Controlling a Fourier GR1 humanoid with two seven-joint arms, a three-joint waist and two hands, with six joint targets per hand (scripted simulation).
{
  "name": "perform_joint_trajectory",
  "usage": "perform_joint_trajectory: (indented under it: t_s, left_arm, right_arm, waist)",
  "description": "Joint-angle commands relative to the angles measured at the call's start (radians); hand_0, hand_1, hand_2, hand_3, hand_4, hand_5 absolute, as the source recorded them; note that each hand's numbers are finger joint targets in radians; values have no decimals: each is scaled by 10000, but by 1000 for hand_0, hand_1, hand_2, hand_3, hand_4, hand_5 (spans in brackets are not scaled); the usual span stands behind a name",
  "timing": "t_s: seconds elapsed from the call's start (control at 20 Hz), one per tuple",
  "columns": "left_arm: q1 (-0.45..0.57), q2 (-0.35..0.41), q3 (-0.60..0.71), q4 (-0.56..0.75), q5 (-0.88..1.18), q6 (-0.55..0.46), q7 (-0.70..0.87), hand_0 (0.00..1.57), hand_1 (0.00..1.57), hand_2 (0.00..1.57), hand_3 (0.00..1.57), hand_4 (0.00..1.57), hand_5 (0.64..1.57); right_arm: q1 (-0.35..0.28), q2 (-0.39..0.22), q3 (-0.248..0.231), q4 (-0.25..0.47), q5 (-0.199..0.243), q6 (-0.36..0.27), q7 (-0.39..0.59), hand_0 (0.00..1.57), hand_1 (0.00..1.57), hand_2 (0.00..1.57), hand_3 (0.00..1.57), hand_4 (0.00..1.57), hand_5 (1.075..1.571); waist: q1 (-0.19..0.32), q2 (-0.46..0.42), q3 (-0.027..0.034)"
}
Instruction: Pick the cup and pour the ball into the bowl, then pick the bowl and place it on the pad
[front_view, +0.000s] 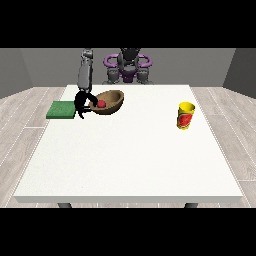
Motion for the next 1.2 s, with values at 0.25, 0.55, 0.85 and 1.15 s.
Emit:
perform_joint_trajectory:
  t_s: [0.25, 0.55, 0.85, 1.15]
  left_arm:
    - [1069, 199, 374, 1524, -217, -319, -437, 0, 0, 0, 0, 1197, 1534]
    - [1672, 879, 847, 2435, -463, -695, -1522, 0, 0, 0, 0, 1203, 1540]
    - [1494, 1204, 927, 2163, 10, -786, -1137, 0, 0, 0, 0, 1205, 1545]
    - [2196, 1355, 1051, 2660, -269, -978, -2393, 0, 0, 0, 0, 1207, 1551]
  right_arm:
    - [-444, -2356, 1040, -125, 1137, -400, 4966, 1571, 1571, 1571, 1042, 1026, 1556]
    - [-1256, -3555, 1384, -821, 1396, 660, 6300, 1571, 1571, 1571, 724, 1050, 1563]
    - [-1267, -4705, 328, -98, 770, 1682, 5876, 1571, 1571, 1571, 566, 1085, 1564]
    - [-1090, -4591, 301, -223, 807, 1860, 5774, 1571, 1571, 1571, 461, 1109, 1567]
  waist:
    - [-983, -1259, 235]
    - [-1769, -1222, 267]
    - [-1638, -834, 289]
    - [-1804, -593, 282]
